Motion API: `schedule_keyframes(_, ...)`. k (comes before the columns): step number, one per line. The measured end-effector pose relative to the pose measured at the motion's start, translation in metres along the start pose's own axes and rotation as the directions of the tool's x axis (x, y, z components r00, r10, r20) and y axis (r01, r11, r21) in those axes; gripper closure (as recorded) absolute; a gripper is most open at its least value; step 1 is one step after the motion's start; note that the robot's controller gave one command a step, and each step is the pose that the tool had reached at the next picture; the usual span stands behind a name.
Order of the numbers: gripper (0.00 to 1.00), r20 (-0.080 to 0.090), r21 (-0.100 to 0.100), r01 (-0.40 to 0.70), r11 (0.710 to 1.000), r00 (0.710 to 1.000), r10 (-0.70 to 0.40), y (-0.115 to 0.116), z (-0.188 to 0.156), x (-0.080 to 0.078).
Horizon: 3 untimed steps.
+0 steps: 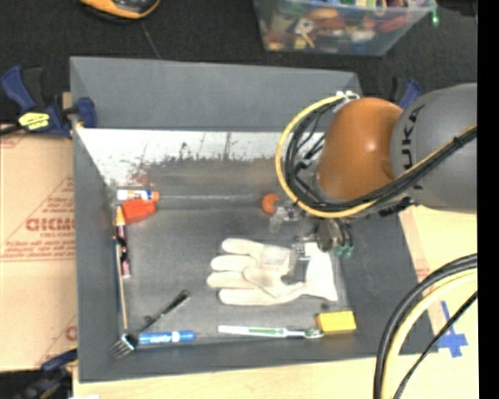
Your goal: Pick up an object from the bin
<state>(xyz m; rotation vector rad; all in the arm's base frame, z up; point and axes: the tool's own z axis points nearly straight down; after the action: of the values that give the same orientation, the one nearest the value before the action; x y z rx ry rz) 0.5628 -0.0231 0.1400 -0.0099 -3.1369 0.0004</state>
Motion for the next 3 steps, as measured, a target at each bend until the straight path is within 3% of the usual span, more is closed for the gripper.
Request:
schedule_keyframes(1, 0.0, 0.008, 0.001, 0.001, 1.0, 1.0, -0.001, 0.0, -0.004, -0.002)
schedule_keyframes(2, 0.0, 0.009, 0.0, 0.028, 1.0, 1.0, -0.028, 0.024, 0.069, 0.012)
schedule_keyframes(3, 0.0, 0.016, 0.003, 0.037, 0.999, 0.999, -0.037, 0.028, 0.069, 0.013)
